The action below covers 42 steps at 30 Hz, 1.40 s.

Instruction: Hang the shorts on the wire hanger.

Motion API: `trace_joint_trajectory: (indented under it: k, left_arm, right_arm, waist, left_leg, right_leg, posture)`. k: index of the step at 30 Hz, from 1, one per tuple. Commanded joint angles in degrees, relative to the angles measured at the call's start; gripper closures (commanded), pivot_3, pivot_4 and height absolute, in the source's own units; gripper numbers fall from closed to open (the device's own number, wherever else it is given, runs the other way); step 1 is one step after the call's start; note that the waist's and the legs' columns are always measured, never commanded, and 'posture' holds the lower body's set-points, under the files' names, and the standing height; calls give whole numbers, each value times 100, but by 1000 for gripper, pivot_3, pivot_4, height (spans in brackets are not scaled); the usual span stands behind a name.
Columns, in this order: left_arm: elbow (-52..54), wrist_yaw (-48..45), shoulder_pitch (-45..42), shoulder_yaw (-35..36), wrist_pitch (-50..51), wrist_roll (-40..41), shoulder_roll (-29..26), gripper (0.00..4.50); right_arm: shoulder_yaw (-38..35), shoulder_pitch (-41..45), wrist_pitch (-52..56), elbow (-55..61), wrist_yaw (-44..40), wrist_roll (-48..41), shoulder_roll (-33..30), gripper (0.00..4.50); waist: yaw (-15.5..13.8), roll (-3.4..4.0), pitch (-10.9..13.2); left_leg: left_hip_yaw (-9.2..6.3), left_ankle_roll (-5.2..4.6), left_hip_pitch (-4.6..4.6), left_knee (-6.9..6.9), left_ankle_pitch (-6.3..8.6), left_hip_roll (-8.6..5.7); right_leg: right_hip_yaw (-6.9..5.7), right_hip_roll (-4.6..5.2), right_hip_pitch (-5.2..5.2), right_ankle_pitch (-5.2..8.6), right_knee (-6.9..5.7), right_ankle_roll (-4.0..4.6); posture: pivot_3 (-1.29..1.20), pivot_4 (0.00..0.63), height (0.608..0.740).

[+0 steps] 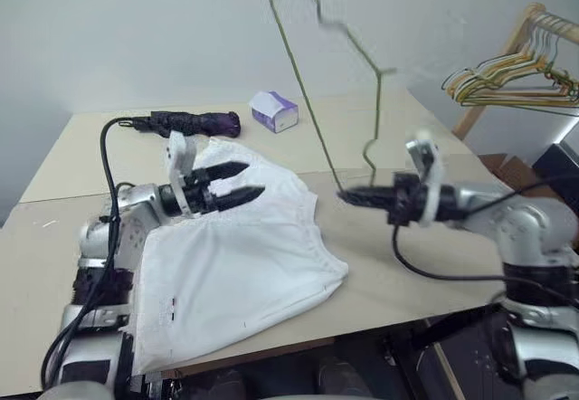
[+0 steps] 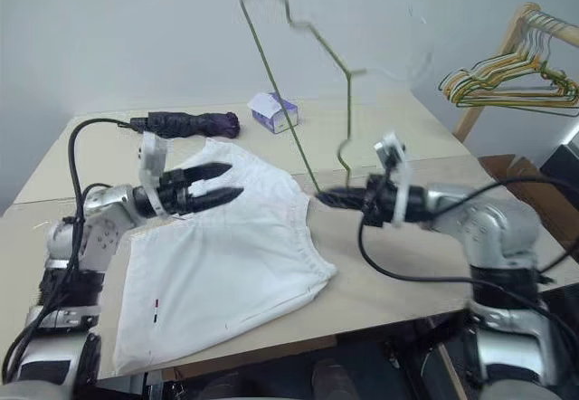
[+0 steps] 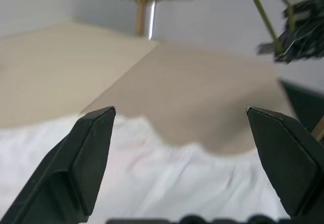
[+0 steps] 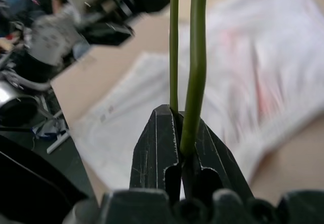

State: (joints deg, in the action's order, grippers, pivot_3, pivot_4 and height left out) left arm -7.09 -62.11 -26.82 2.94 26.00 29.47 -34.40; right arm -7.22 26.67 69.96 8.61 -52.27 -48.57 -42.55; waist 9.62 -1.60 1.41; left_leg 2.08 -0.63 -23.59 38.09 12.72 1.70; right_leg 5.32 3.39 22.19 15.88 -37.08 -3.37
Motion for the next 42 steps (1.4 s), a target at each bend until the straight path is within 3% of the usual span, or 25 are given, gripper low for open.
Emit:
trace_joint_trajectory:
  k: [1, 7, 11, 16, 23, 34, 38, 42]
  left_arm:
    - [192, -310, 78, -88, -496, -275, -239, 24]
    - [402, -553, 265, -250, -581, -386, -386, 24]
    - [481, -601, 373, -366, -610, -511, -405, 24]
    - [621, -619, 503, -431, -630, -605, -432, 24]
    - [823, -564, 655, -405, -530, -643, -501, 24]
    - [820, -520, 639, -393, -572, -700, -489, 24]
    - [771, -504, 614, -407, -581, -726, -472, 24]
    - [787, -475, 575, -469, -575, -750, -417, 24]
  right_arm:
    - [38, -499, 314, 391, -318, -111, -738, 4500]
    - [599, -1525, 216, 299, -1694, -144, -2083, 4500]
    - [1541, -1360, 300, -704, -2762, 162, -2581, 4500]
    - [2246, -863, 25, -1524, -2944, 779, -2323, 4500]
    - [2434, -377, -106, -2209, -2956, 1159, -1826, 4500]
    - [2422, -432, -472, -1996, -3331, 1321, -1698, 4500]
    - [2715, -380, -779, -1901, -3735, 1531, -1869, 4500]
    - [3349, 361, -729, -2535, -3959, 2044, -1637, 4500]
  waist:
    - [-2, 2, 1]
    - [21, 6, 3]
    - [51, 5, 3]
    - [64, 6, 4]
    - [-25, 7, 4]
    - [-137, 8, 4]
    - [-138, 9, 5]
    - [-88, 9, 4]
  left_leg:
    - [2, 0, -1, 0, 0, 1]
    - [13, 0, 10, 0, 0, 7]
    - [19, 0, 20, 0, 0, 8]
    - [19, 0, 21, 0, 0, 12]
    - [17, 0, 17, 0, 0, 6]
    - [18, 0, 19, 0, 0, 5]
    - [18, 0, 20, 0, 0, 5]
    - [21, 0, 25, 0, 0, 7]
  right_leg:
    - [0, 0, 1, 0, 0, 0]
    - [6, -5, -3, 3, 1, -3]
    - [12, -7, -9, 6, 4, -9]
    - [13, -10, -4, 7, 2, -9]
    - [14, -7, -4, 5, 1, -7]
    - [13, -7, -5, 4, -1, -6]
    - [13, -7, -5, 5, -2, -7]
    - [14, -8, -6, 4, -2, -7]
  posture:
    - [-177, 0, 740]
    - [-171, 0, 740]
    - [-164, 0, 740]
    - [-148, 0, 740]
    - [-129, 0, 740]
    - [-118, 0, 740]
    - [-120, 0, 740]
    - [-114, 0, 740]
